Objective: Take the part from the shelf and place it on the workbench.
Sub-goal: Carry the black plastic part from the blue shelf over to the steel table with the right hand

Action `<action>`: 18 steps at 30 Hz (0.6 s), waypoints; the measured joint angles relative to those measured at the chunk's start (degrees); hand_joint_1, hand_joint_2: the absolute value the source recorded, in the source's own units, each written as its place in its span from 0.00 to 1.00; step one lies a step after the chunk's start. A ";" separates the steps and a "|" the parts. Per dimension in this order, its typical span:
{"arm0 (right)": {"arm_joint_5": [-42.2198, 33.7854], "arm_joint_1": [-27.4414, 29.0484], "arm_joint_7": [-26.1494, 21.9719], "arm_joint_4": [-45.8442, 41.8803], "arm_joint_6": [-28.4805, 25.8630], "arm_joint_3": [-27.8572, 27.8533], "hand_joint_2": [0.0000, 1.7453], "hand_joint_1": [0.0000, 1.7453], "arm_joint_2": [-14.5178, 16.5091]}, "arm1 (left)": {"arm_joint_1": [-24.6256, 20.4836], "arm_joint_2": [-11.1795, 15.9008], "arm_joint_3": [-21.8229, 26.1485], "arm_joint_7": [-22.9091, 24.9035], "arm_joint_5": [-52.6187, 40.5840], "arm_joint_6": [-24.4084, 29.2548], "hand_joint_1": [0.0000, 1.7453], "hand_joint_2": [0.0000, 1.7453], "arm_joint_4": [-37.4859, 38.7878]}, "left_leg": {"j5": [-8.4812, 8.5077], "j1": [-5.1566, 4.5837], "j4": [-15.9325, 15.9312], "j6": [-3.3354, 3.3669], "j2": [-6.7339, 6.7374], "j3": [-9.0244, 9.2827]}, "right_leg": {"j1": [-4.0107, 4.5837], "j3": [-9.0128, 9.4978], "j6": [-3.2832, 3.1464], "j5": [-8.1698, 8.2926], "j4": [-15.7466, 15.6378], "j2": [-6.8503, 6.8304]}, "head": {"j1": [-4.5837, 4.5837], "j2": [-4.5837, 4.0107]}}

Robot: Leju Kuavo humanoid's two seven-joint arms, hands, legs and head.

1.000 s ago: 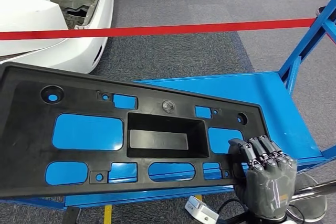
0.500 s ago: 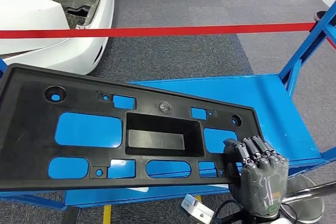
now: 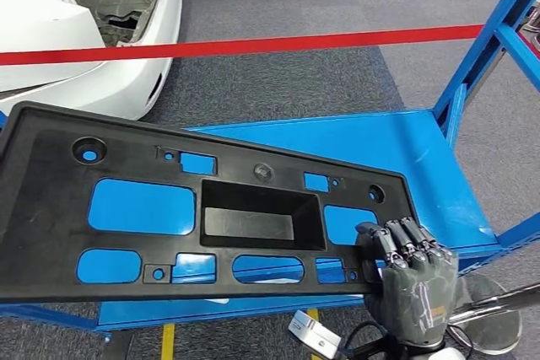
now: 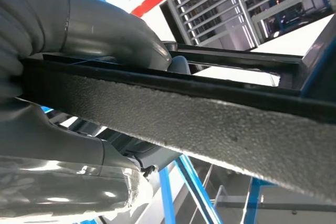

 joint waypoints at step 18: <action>-0.02 -0.06 0.84 0.82 0.00 0.16 1.00 1.00 -0.69 | -0.14 -0.11 0.02 0.00 -0.08 0.07 0.00 1.00 0.00 | 10.42 -1.48 -14.55 3.19 0.73 4.34 | 0.26 -3.18 3.16 -7.58 15.33 0.14 | 0.52 0.00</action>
